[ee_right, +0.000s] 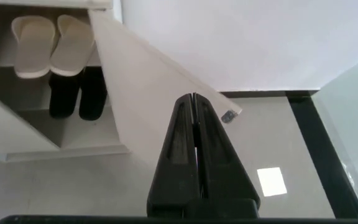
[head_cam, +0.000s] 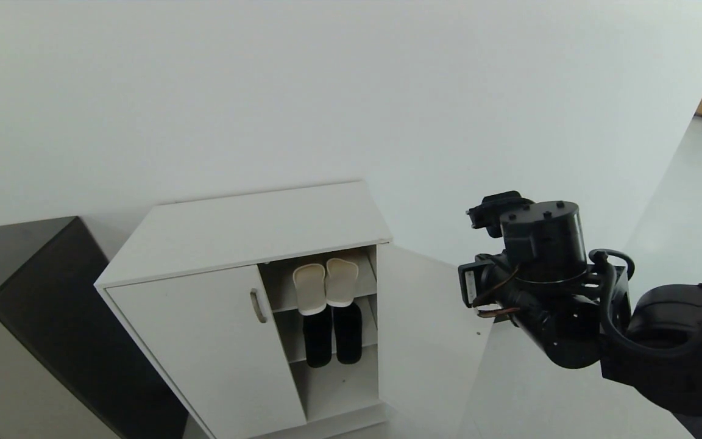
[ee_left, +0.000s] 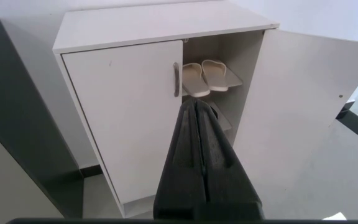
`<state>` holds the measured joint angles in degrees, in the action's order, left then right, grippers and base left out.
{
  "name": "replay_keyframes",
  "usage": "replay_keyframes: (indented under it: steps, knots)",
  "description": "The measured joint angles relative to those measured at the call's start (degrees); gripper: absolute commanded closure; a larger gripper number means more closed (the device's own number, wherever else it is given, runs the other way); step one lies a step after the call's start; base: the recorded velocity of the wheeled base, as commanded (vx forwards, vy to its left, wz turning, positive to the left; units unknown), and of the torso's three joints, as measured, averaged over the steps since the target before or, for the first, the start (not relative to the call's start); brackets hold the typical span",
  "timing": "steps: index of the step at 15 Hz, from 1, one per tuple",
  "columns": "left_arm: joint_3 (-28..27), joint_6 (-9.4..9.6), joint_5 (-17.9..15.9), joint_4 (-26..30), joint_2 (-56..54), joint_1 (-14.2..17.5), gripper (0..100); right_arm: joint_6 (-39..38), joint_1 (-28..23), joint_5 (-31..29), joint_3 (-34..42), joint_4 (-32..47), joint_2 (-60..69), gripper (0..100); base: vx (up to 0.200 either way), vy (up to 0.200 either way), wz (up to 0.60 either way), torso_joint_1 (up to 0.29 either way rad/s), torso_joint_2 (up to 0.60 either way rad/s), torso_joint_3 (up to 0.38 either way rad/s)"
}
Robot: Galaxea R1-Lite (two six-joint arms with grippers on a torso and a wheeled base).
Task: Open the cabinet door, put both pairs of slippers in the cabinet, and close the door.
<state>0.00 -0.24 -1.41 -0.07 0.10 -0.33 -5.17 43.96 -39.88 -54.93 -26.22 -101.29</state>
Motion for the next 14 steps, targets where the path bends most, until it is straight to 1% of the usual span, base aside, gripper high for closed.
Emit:
replay_keyframes:
  steps: [4, 6, 8, 11, 12, 14]
  knots:
    - [0.0, 0.0, 0.0, 0.0, 0.0, -0.02, 100, -0.2, -3.17, 2.88, -0.9, -0.13, -0.8, 100, -0.2, 0.0, 0.0, -0.003, 0.0, -0.002]
    - [0.0, 0.0, 0.0, -0.02, 0.0, 0.0, 100, -0.96, -5.21, 5.1, -1.84, -1.22, -2.05, 100, 0.0, 0.0, 0.0, 0.0, 0.0, 0.0]
    - [0.0, 0.0, 0.0, -0.02, 0.0, 0.0, 100, -3.69, -7.56, 8.42, -4.07, -3.67, -4.06, 100, 0.0, 0.0, 0.0, 0.0, 0.0, 0.0]
    - [0.0, 0.0, 0.02, 0.02, 0.0, -0.02, 100, -4.64, -12.96, 13.0, -7.24, -6.73, -8.27, 100, 0.0, 0.0, 0.0, 0.0, 0.0, 0.0]
    - [0.0, 0.0, 0.0, 0.0, 0.0, 0.04, 100, -4.75, -14.6, 14.13, -8.52, -8.16, -9.96, 100, 0.0, 0.0, 0.0, 0.0, 0.0, 0.0]
    - [0.0, 0.02, 0.02, 0.0, 0.0, -0.02, 100, -5.91, -17.04, 14.92, -11.52, -8.58, -13.54, 100, 0.0, 0.0, 0.0, 0.0, 0.0, 0.0]
